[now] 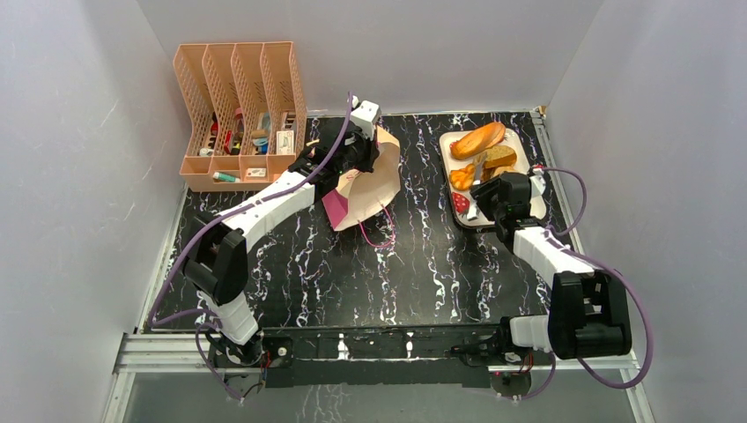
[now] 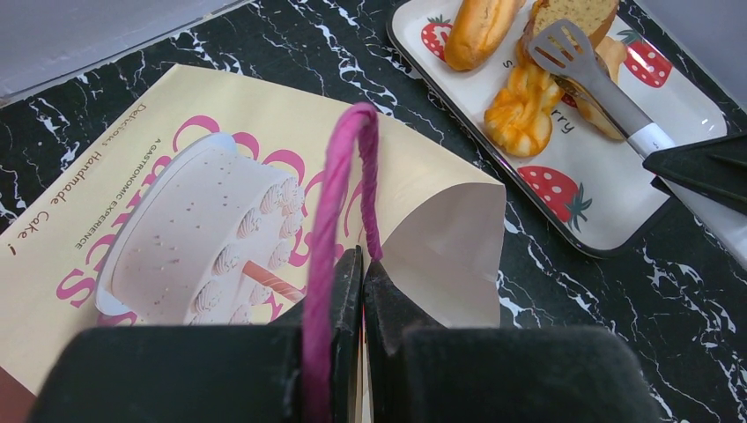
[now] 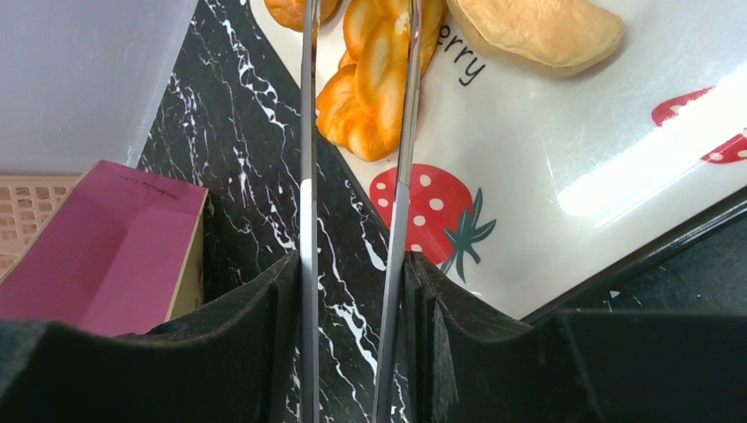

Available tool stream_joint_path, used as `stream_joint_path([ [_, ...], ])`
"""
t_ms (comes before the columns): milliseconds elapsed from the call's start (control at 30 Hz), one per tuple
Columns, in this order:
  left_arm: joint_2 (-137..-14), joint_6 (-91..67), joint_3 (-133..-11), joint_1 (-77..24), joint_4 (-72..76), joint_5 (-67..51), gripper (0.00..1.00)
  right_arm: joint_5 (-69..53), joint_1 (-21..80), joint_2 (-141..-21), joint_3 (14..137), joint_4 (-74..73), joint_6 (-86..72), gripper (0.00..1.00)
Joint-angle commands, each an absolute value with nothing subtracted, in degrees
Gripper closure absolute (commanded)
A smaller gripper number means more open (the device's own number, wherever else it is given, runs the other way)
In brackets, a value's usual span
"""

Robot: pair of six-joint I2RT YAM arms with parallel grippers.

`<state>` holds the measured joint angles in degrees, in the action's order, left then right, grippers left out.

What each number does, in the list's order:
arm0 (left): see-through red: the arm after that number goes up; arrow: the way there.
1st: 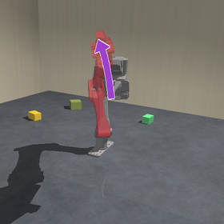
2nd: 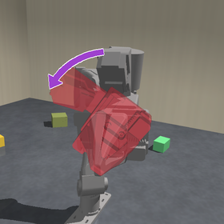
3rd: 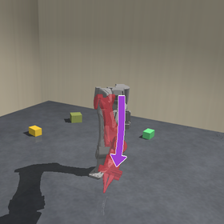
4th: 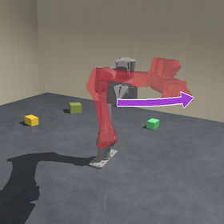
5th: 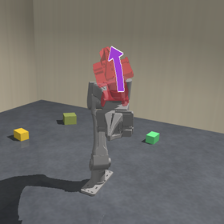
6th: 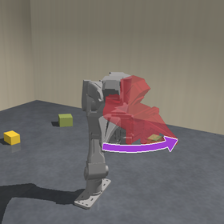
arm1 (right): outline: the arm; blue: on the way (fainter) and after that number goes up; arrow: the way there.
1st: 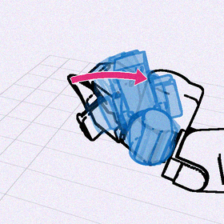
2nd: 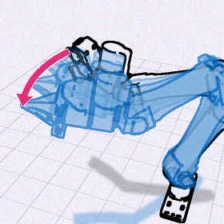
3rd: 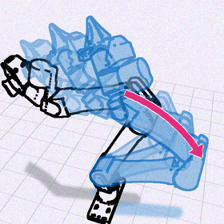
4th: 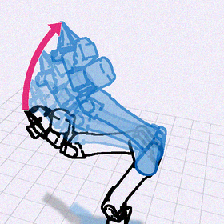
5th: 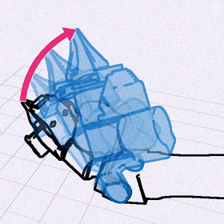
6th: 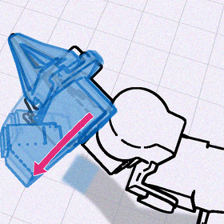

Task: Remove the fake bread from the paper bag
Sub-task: Place the fake bread in the container.

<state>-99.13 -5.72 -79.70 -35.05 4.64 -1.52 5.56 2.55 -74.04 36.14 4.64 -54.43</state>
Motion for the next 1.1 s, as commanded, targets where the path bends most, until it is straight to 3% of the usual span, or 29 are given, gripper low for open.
stream_joint_path([
  [0, -95.22, -6.59, -79.85, -35.16, 5.36, -2.64, 1.00, 3.91, 2.34, -70.75, 35.20, 6.49, -55.36, 0.60],
  [667, -94.93, -6.43, -79.90, -35.16, 4.75, -2.40, 1.00, 0.60, 2.29, -60.05, 29.52, 2.29, -54.26, 0.62],
  [1067, -95.01, -4.85, -78.06, -35.20, 6.06, -3.43, 1.00, -7.01, 4.03, -47.22, 29.81, -6.03, -49.16, 0.72],
])
